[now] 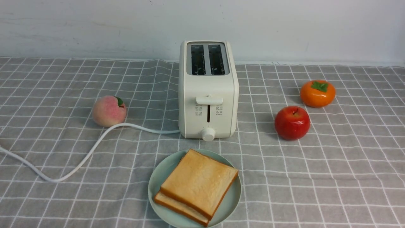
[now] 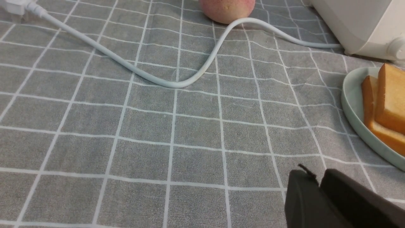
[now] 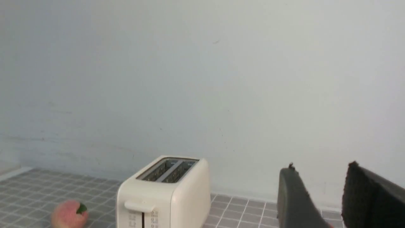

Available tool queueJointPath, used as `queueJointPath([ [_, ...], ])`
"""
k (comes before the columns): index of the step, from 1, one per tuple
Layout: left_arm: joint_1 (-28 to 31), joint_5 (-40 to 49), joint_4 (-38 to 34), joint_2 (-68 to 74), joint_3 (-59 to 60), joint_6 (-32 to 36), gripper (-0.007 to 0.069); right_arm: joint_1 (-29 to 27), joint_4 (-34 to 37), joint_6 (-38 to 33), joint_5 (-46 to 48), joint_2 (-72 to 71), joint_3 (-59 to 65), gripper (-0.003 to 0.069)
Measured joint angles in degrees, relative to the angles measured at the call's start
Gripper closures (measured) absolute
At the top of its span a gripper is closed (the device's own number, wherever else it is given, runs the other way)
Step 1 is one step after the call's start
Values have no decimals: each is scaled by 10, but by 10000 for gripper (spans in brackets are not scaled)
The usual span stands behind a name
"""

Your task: Take toasted bread from bread machine on grey coffee table place on plate.

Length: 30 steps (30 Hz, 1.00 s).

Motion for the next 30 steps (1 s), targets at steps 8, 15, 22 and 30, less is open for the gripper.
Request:
queueJointPath([
  [8,0,0,0,0,0,0,549,0,175,-122,9,0,0,420],
  [15,0,0,0,0,0,0,540,0,211,-140,-17,0,6,420],
  [22,0,0,0,0,0,0,533,0,383,-292,-22,0,25,420],
  [30,0,0,0,0,0,0,528,0,410,-330,-30,0,72,420],
])
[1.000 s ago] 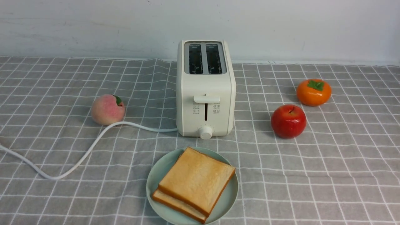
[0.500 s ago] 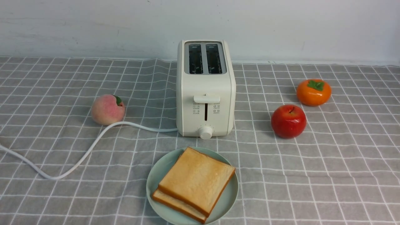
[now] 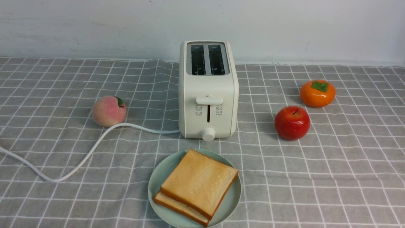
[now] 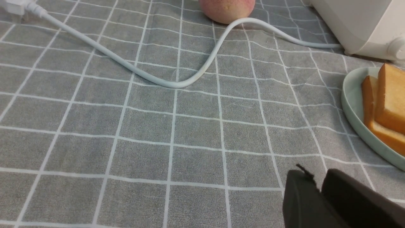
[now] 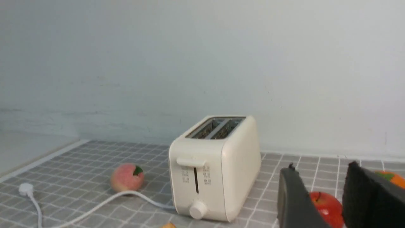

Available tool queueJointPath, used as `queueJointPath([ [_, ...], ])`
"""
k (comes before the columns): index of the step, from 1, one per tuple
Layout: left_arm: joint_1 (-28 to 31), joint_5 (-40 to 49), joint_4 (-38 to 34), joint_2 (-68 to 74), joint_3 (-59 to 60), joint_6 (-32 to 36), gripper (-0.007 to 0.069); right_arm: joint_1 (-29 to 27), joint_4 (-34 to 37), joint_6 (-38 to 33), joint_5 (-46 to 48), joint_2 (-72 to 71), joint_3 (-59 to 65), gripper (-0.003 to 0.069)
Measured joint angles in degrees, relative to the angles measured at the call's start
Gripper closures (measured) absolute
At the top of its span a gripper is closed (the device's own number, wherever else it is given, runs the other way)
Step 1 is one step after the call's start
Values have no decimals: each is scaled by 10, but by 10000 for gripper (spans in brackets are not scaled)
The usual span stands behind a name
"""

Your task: Take toasted bread from bread machine on grey coffee table place on plate.

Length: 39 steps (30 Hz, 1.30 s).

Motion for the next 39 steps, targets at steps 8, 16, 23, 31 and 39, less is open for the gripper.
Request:
queueJointPath([
  [8,0,0,0,0,0,0,519,-102,-66,0,19,-9,121,420],
  [16,0,1,0,0,0,0,515,-230,-70,0,163,-55,149,419],
  [23,0,3,1,0,0,0,511,-253,-68,0,173,-66,147,419],
  [31,0,3,1,0,0,0,505,-253,-68,0,173,-66,147,419],
  [39,0,3,1,0,0,0,497,-253,-68,0,173,-66,147,419],
])
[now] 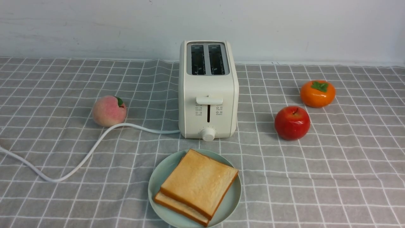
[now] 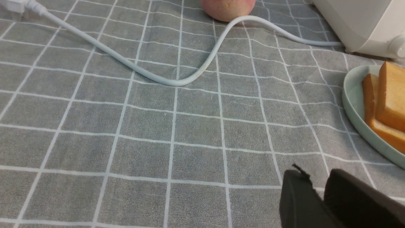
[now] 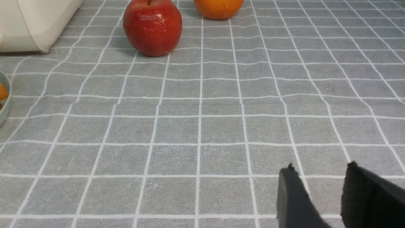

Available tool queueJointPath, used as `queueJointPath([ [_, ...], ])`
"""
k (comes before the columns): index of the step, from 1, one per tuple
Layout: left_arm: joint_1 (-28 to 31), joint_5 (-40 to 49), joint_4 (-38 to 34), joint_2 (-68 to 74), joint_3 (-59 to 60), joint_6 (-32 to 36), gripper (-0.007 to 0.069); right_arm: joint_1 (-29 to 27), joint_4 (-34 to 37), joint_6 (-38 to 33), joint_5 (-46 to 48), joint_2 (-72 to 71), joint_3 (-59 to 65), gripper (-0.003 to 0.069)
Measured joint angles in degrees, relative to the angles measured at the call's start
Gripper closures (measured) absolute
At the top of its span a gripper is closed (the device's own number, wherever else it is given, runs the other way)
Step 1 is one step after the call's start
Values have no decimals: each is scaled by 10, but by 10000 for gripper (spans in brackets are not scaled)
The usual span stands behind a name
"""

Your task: Take toasted bread from bread machine on grey coffee table place on plate.

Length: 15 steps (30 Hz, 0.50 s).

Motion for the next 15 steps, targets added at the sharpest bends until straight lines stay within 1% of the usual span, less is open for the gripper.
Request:
queueJointPath([
  [15,0,0,0,0,0,0,481,0,1,0,2,0,0,419],
])
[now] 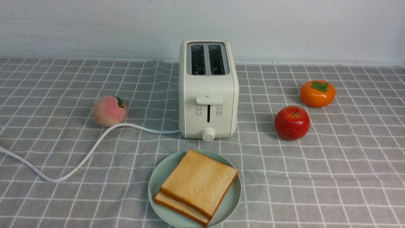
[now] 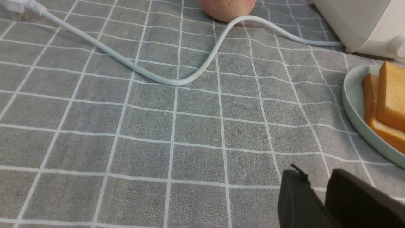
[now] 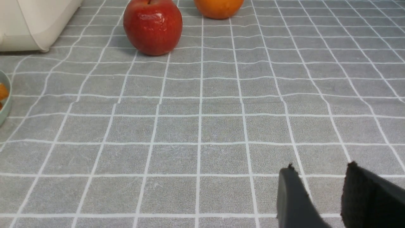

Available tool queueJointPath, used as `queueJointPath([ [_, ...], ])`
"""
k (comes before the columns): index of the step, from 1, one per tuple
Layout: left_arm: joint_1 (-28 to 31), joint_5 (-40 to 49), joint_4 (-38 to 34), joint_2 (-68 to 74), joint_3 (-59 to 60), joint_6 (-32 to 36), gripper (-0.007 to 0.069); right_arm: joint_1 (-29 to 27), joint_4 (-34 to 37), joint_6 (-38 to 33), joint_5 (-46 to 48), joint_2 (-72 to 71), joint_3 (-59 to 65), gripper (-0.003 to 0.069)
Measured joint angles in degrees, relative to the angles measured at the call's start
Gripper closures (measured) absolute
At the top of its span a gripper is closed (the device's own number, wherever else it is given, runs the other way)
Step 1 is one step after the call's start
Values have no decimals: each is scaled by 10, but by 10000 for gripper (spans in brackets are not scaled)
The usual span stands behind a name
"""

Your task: Take toasted bread from bread machine on grey coffee table place on plate.

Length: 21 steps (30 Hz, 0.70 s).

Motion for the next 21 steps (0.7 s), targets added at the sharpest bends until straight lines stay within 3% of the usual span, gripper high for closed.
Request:
queueJointPath([
  [21,0,0,0,0,0,0,461,0,0,0,0,0,0,419],
])
